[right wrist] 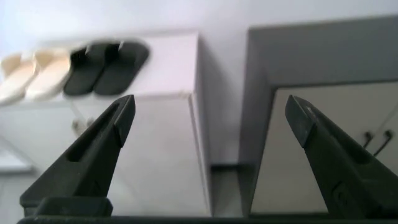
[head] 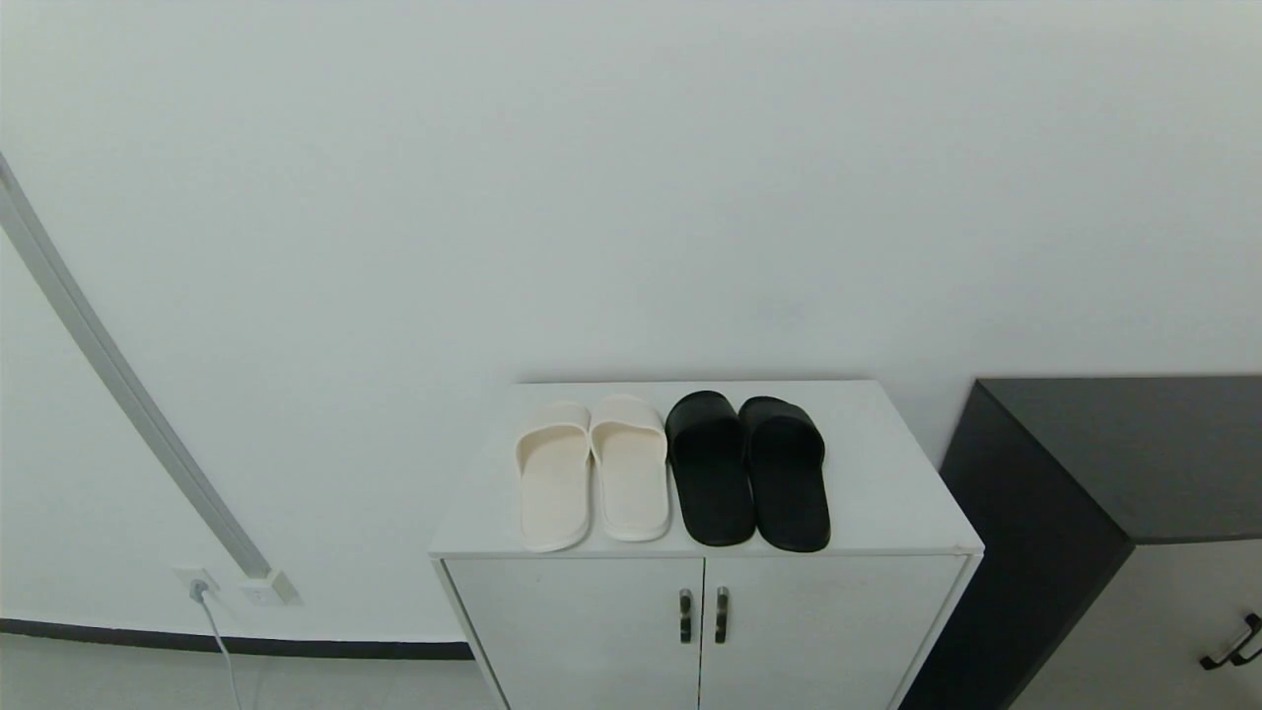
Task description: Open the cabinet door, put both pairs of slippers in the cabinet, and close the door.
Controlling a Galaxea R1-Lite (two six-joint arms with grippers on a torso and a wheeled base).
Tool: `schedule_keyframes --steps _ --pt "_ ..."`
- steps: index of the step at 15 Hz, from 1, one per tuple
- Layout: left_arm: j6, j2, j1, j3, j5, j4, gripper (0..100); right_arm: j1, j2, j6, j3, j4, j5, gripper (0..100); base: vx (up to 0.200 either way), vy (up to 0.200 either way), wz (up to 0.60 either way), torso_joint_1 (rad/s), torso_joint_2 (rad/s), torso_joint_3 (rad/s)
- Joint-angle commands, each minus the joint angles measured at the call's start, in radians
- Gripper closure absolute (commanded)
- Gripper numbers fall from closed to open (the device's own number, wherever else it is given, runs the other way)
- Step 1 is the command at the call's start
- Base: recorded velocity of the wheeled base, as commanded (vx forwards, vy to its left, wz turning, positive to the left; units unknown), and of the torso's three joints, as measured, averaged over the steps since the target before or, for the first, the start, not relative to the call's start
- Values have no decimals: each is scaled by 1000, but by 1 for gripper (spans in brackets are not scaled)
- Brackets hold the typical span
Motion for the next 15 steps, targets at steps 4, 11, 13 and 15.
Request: schedule_keyframes --steps 4,11,13,15 --pt "0 1 0 0 0 0 100 50 472 2 -1 -196 198 0 0 0 0 0 0 0" --pt "0 1 0 0 -1 0 100 534 1058 149 -151 -621 -196 0 0 0 0 0 0 0" --pt "0 1 0 0 -1 0 100 656 1178 182 -289 -622 -307 0 0 0 0 0 0 0" --pt "0 1 0 0 -1 0 100 731 1299 198 -409 -624 -411 0 0 0 0 0 0 0"
